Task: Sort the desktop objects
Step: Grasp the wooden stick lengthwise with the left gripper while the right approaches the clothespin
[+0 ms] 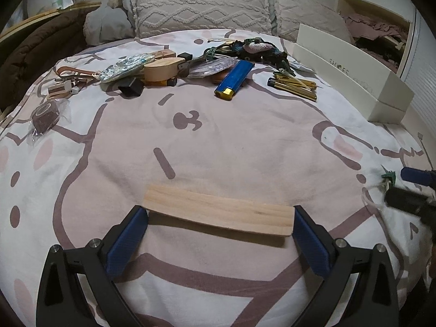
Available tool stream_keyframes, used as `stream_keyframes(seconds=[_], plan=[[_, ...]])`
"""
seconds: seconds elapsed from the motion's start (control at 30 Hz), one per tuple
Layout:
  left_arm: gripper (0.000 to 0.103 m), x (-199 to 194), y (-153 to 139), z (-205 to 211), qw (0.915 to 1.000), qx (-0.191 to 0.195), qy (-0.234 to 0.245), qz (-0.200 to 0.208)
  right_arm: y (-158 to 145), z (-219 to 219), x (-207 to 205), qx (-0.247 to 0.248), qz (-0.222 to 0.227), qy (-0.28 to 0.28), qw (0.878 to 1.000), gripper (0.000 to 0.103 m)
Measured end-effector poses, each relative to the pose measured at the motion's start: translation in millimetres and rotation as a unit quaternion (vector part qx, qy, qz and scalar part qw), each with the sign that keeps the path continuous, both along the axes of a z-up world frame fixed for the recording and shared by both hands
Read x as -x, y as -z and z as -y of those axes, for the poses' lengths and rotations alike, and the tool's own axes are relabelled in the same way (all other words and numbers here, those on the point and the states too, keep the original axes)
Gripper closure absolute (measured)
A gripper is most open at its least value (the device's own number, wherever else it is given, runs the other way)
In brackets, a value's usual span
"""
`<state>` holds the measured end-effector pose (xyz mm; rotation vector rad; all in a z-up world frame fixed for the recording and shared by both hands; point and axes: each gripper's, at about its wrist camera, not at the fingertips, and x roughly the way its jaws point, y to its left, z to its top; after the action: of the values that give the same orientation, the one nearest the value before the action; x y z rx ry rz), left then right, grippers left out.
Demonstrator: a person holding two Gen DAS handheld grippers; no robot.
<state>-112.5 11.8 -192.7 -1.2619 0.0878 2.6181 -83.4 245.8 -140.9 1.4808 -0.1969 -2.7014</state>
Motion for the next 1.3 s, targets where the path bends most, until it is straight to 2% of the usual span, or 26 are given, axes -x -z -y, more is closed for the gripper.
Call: stream_keyframes(seconds=[0.27, 0.43, 0.5, 0.63, 0.7, 0.8, 1.0, 1.13, 1.2, 1.3], plan=[[0.000, -0.4, 1.3, -0.3, 1.0000, 0.002, -0.001, -0.002, 7.0, 0.6, 8.5, 0.022, 0.013, 0.022, 0.999, 0.000], [0.000, 0.2, 2.0, 0.8, 1.0000, -0.003, -0.001, -0.001, 13.7, 7.5, 8.4, -0.002, 0.003, 0.019, 1.000, 0.001], [0.000, 0.3, 2.3, 1.1, 1.0000, -0.004, -0.001, -0.001, 13.5, 7.0, 6.9, -0.009, -0.005, 0.020, 1.000, 0.013], [0.000, 0.4, 2.5, 1.3, 1.0000, -0.004, -0.001, -0.001, 12.6, 2.6, 6.8, -0.008, -0.011, 0.020, 1.000, 0.023], [0.000, 0.3, 2.6, 1.3, 1.0000, -0.005, -0.001, -0.001, 11.5, 1.0, 5.7, -0.009, -0.014, 0.019, 1.000, 0.036], [0.000, 0.3, 2.8, 1.4, 1.0000, -0.004, -0.001, -0.001, 10.0, -1.7, 3.9, -0.004, -0.015, 0.021, 1.000, 0.045], [0.000, 0.3, 1.2, 1.7, 1.0000, -0.004, -0.001, -0.004, 5.2, -8.3, -0.4, 0.009, -0.020, 0.026, 0.999, 0.057], [0.002, -0.3, -0.7, 0.3, 1.0000, 0.000, -0.002, -0.007, 1.7, -10.7, -2.2, 0.014, -0.022, 0.025, 0.999, 0.061], [0.004, -1.7, -2.0, 0.3, 0.9999, 0.001, -0.003, -0.010, -0.2, -12.0, -3.3, 0.013, -0.025, 0.026, 0.999, 0.069], [0.004, -3.6, -3.2, -0.4, 0.9999, 0.003, -0.003, -0.012, -1.5, -14.6, -4.1, 0.017, -0.024, 0.026, 0.999, 0.071]])
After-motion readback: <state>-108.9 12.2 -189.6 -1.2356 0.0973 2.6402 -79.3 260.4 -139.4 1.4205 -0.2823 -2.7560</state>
